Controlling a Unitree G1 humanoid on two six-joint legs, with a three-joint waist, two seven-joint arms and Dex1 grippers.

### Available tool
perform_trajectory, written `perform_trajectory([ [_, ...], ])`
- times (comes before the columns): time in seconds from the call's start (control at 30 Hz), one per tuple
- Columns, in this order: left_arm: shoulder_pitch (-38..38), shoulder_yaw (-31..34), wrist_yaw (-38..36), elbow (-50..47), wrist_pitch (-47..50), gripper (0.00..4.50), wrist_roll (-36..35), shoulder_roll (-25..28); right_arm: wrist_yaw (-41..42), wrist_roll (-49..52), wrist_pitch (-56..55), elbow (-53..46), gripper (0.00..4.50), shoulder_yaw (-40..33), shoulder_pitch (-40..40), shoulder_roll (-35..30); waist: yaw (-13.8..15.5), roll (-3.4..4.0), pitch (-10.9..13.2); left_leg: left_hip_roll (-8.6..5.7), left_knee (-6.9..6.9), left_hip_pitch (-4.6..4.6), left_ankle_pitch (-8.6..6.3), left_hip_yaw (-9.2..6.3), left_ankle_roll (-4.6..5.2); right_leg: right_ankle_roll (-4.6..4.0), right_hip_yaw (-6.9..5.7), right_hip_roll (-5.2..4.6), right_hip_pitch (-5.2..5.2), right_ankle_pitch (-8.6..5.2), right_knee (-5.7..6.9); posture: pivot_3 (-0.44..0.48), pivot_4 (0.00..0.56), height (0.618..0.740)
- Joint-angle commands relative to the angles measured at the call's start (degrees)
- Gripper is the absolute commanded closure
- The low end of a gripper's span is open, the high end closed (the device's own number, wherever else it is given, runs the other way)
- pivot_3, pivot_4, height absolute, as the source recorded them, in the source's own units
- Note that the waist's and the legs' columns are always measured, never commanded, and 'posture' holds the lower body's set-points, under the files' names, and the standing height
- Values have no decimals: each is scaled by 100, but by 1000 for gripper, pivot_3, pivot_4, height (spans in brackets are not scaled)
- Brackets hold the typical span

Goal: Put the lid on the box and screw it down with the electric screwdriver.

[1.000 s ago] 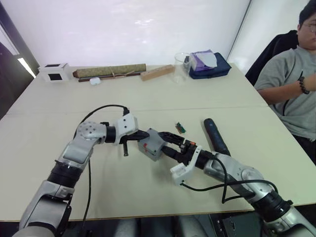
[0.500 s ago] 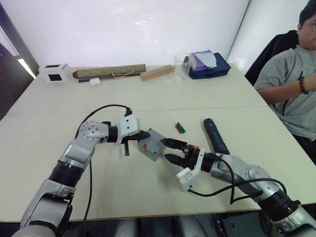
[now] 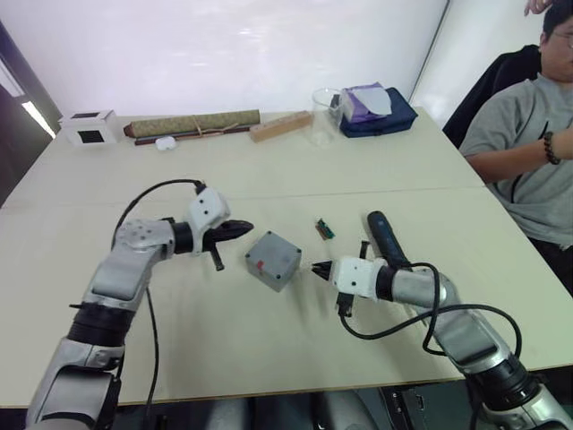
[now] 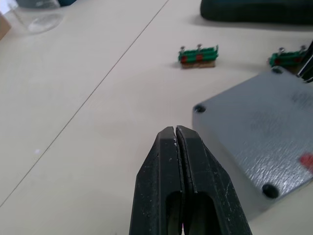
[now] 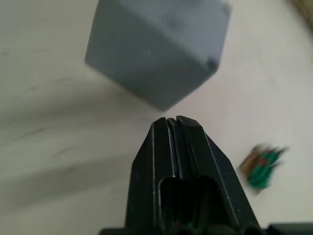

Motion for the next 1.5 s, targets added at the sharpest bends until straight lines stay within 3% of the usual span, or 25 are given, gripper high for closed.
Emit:
perform_trajectory([
  [0.03,56,27,156,160,-175,4500,156,10,-47,357,1064,-379,4457,-9,-356,404,-6,-7,10,0,-7,-2,0,0,0,0,0,1,-6,0,0,0,150,736],
  [0.13,70,-181,184,409,-365,4500,337,-74,-196,250,1719,-286,4457,86,-607,549,11,-3,15,0,-14,-11,1,0,-1,2,-1,2,-22,3,1,0,150,736],
  [0.33,-49,-477,-13,791,-578,4500,484,-245,-189,325,2205,-218,4457,377,-1016,648,27,-3,15,-6,-10,-82,2,-2,-3,20,-3,-4,-84,14,0,0,150,736],
  [0.5,-214,-670,-278,1001,-785,4500,555,-316,-147,474,2447,-101,4457,529,-1248,781,5,-3,15,-6,-14,-86,2,-5,-3,20,-9,-1,-91,15,1,0,150,736],
  [0.83,7,-746,-1126,339,-237,4500,250,-40,6,697,2580,205,4457,636,-1569,902,-9,-2,16,-6,-16,-86,2,-3,-3,20,-8,-1,-92,14,1,0,150,736],
  [1.5,535,-661,-1450,-431,174,4500,209,434,239,947,2642,165,4457,696,-1620,917,-13,-2,16,-4,-22,-86,2,-3,-3,19,-8,-1,-95,14,1,0,150,736],
])
